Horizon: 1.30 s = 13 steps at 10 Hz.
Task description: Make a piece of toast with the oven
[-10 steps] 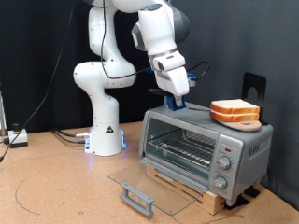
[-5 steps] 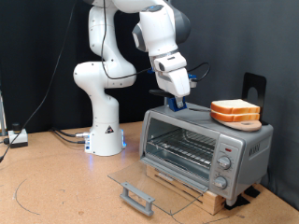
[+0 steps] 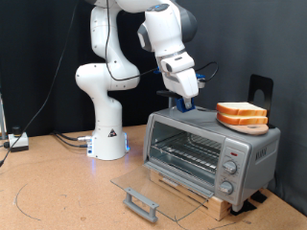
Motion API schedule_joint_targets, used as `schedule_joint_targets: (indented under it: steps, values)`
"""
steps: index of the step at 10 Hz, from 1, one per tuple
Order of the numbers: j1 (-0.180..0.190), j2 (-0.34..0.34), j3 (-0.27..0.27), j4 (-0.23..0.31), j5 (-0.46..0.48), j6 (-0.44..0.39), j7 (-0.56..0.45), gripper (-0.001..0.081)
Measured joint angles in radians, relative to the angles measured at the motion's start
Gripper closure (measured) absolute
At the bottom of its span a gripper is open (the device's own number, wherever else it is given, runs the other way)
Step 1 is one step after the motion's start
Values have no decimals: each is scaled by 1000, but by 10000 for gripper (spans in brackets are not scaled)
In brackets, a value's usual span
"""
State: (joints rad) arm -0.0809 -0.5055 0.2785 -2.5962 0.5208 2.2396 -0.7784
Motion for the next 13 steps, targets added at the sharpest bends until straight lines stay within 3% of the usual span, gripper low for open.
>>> schedule_joint_targets:
  steps: [4, 10, 13]
  values:
    - [12, -2, 3, 5, 4, 0, 0, 410]
    - [21, 45, 103, 21, 41, 74, 97, 410]
    - [22, 83, 126, 43, 54, 93, 118, 410]
